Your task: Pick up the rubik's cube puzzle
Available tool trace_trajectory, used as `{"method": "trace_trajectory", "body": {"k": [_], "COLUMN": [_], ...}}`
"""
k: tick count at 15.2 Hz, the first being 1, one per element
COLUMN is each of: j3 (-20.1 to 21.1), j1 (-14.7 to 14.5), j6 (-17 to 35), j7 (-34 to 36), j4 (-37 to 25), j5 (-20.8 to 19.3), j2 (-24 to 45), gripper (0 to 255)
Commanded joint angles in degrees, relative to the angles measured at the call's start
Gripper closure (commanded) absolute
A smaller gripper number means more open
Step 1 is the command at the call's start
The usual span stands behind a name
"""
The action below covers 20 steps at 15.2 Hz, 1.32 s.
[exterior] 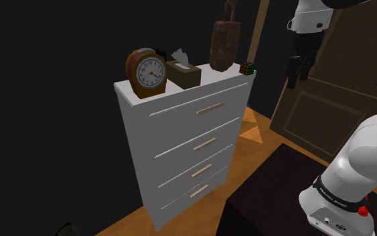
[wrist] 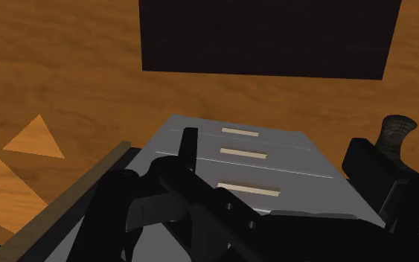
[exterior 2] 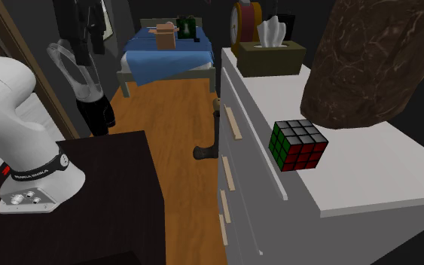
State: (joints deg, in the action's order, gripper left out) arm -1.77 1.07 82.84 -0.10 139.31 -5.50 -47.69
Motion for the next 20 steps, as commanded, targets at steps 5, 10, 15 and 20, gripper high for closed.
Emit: {"method": "trace_trajectory", "body": {"k": [5, 10, 15, 20], "j3": [-3.5, -7.4, -11.0, -14.1], "j1": [0.8, 1.3, 1.6, 2.2], "j6": [4.4, 8.8, 11.7, 13.0], "j7": [-3.2, -7.4, -11.8, -16.7], "j4": [-4.1, -10.8, -19.3, -29.5], "j5": [-1.9, -3.0, -2.4, -0.1], "j2": [7.8, 18.0, 28.5, 39.5], "gripper": [0, 0, 0, 0]}}
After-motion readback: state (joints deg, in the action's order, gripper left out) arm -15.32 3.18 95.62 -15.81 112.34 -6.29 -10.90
